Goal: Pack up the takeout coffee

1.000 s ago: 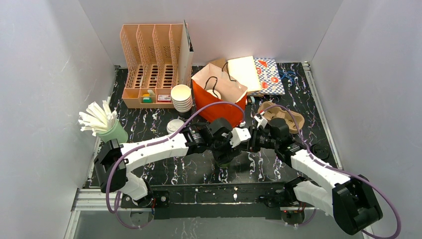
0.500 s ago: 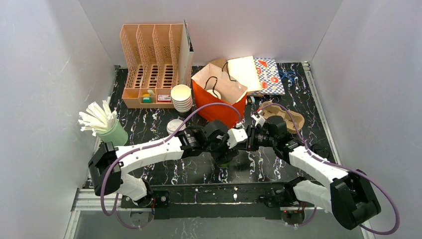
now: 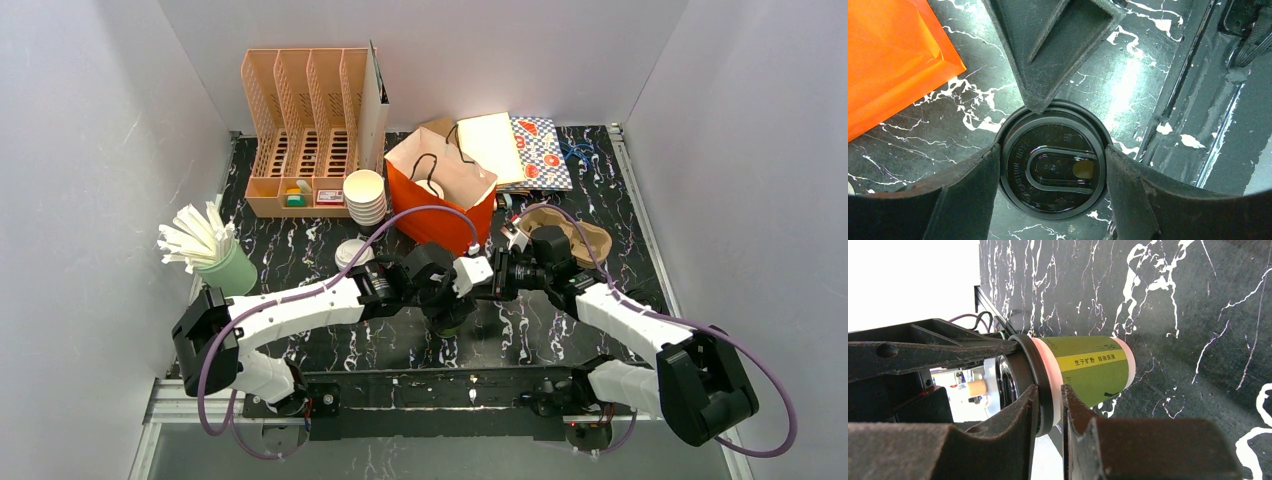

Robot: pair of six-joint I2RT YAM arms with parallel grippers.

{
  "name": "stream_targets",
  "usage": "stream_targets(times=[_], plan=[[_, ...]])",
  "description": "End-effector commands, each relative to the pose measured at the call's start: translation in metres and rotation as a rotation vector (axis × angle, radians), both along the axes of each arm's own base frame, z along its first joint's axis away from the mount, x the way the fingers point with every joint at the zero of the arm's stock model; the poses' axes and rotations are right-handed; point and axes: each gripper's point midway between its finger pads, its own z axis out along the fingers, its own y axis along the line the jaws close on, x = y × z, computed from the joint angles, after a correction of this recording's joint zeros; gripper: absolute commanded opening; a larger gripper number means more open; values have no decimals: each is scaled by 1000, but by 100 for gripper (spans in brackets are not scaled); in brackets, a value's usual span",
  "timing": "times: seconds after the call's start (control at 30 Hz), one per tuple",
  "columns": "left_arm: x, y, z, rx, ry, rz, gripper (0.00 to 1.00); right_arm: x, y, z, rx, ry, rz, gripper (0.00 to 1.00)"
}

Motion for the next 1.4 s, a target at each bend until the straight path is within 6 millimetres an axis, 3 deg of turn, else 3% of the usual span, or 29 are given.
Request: stream_targets(times=[0.0,0.47,0.53,0.67,0.8,0.93,1.0,1.37], plan=[[-26,28,-47,164,129,-13,61,-11,-23,-52,-196,103,-43,29],[-32,37,-66,240,196,23,61,-18,-31,-71,-248,147,-49,27],[-29,36,-65,237,186,28,61,-15,-29,-64,-238,129,-47,28],[-21,30,-52,217,157,43,61,1,-26,-32,-229,40,-62,28],[-11,23,-39,208,135,84,61,18,-29,3,-245,-72,-107,44],[-2,17,-31,188,120,139,61,28,-40,23,-274,-152,-182,65],[4,16,-28,180,109,189,61,30,-45,33,-274,-187,-209,66],[41,13,11,52,46,534,61,27,-67,45,-334,-236,-290,70]])
